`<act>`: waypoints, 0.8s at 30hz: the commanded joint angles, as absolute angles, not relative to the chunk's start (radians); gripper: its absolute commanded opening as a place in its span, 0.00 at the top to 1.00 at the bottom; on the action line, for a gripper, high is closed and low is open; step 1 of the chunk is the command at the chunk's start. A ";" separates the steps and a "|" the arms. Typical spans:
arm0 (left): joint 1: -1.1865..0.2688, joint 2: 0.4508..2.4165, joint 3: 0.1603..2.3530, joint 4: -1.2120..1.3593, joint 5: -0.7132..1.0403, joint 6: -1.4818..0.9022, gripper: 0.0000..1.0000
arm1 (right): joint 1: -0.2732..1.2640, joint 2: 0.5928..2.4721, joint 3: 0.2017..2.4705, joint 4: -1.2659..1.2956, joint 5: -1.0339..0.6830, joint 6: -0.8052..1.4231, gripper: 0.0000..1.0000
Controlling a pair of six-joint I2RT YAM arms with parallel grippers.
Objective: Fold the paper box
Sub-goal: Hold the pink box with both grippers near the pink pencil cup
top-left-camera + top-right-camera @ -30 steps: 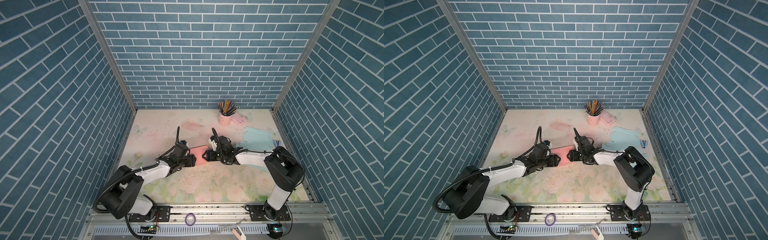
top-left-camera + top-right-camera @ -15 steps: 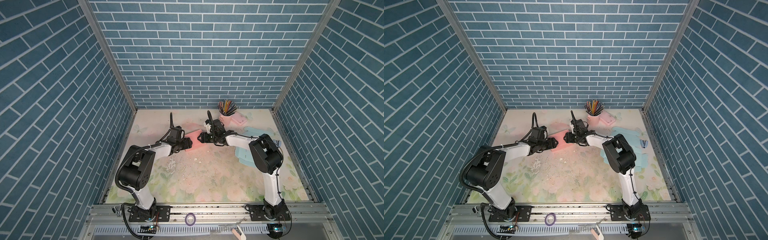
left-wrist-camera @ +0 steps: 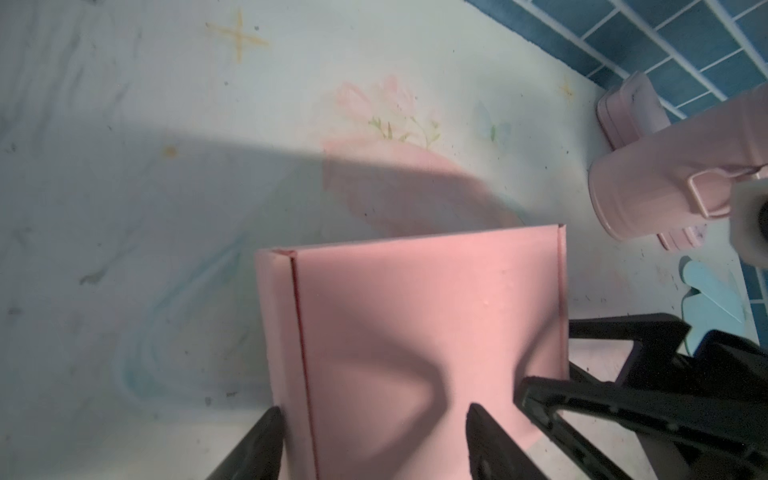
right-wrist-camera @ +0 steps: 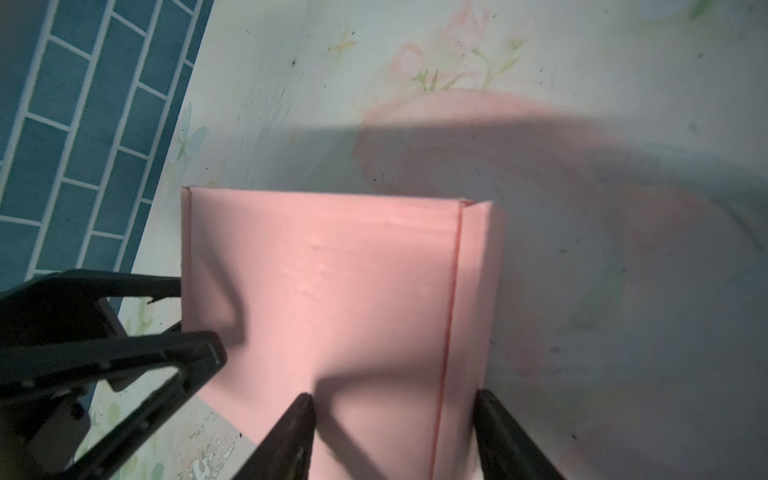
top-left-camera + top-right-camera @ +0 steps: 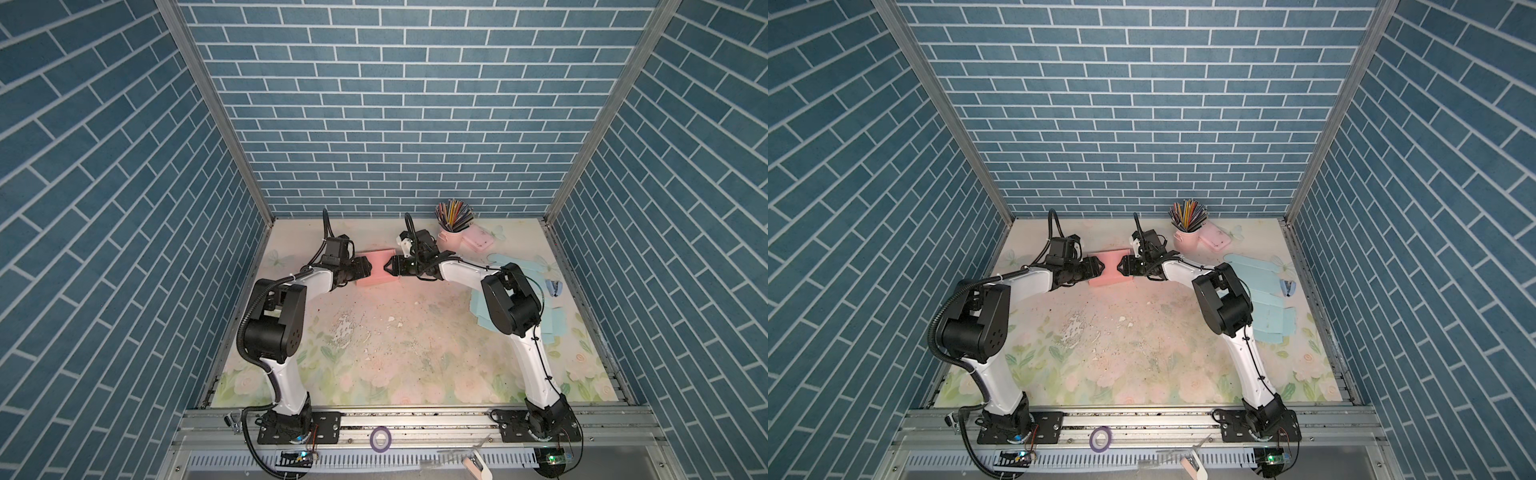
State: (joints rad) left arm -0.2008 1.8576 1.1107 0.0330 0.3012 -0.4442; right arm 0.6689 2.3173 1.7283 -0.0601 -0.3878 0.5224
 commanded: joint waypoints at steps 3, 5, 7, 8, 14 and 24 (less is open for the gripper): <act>-0.203 1.901 1.169 0.057 0.433 -0.459 0.31 | 0.704 2.344 1.783 -0.064 -0.506 0.502 0.39; -0.198 1.915 1.185 0.052 0.439 -0.459 0.31 | 0.704 2.349 1.792 -0.071 -0.500 0.500 0.39; -0.191 1.923 1.192 0.049 0.439 -0.457 0.31 | 0.703 2.360 1.809 -0.080 -0.498 0.499 0.39; -0.187 1.926 1.191 0.052 0.443 -0.460 0.31 | 0.703 2.365 1.816 -0.083 -0.499 0.499 0.39; -0.165 1.939 1.173 0.086 0.469 -0.486 0.29 | 0.703 2.362 1.796 -0.044 -0.488 0.506 0.40; -0.144 1.938 1.152 0.104 0.466 -0.491 0.19 | 0.699 2.331 1.763 -0.003 -0.474 0.532 0.35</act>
State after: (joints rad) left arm -0.1394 1.9305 1.1625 0.0681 0.3923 -0.4824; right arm 0.6693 2.3535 1.7809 -0.0628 -0.4160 0.5255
